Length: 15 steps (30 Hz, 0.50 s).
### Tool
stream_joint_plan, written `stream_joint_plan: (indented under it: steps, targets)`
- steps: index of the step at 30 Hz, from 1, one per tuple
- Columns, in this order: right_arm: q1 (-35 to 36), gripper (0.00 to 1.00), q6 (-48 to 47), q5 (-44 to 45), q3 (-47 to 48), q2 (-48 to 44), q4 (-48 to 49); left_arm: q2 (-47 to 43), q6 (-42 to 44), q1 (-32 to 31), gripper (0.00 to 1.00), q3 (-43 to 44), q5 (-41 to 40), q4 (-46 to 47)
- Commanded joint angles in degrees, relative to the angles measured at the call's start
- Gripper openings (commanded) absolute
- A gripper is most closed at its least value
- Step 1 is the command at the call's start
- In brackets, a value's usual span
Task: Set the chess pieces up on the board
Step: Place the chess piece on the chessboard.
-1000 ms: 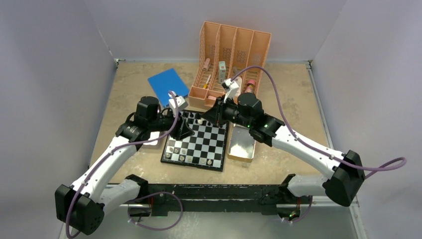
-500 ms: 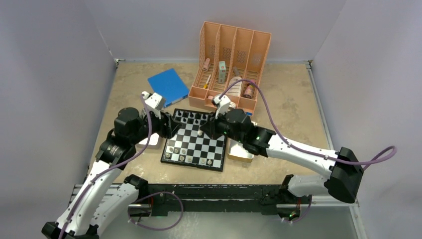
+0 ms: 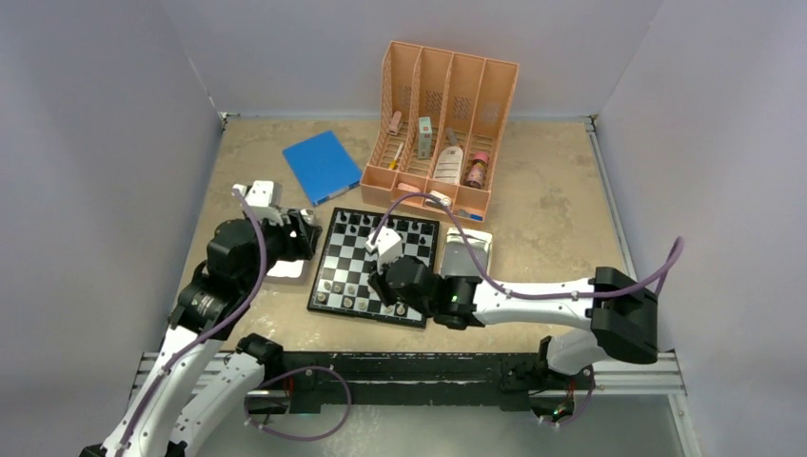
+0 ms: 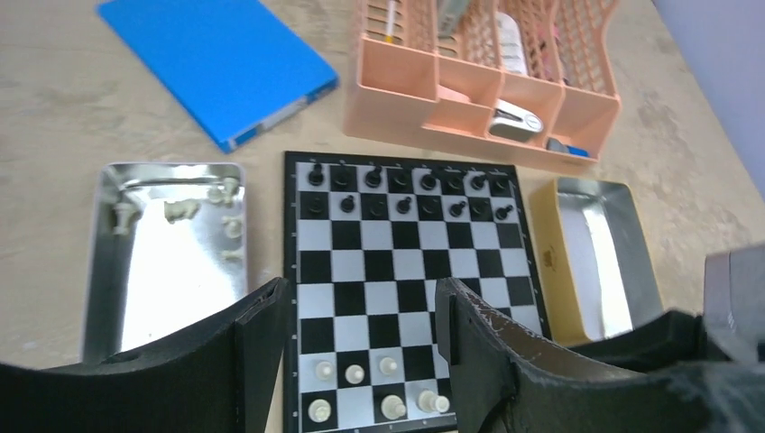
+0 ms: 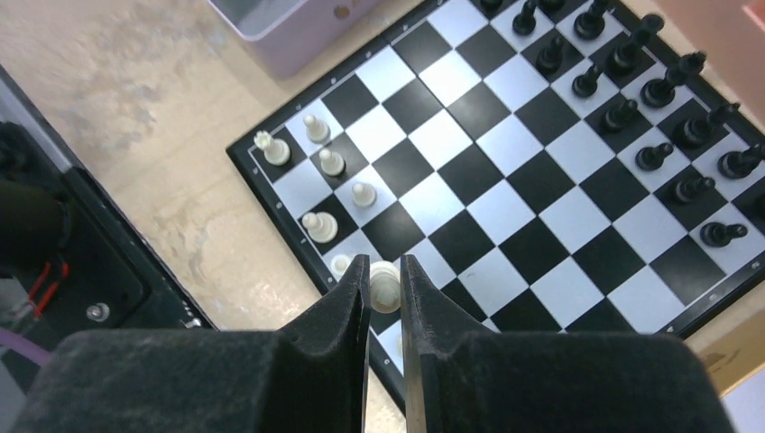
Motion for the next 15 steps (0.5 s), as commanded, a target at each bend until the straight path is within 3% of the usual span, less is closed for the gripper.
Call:
stream_joint_plan:
  steps: [1,15]
  targets:
    - [3.5,0.16,0.6,8.0,0.3,2.1,1.5,-3.3,-2.1,0.0,0.6,1.4,-9.5,-2.4]
    - [7.2,0.17,2.7,13.3,0.0,7.0,1.2,-11.5,-1.5,0.0,0.6,0.1,-14.4,-1.2]
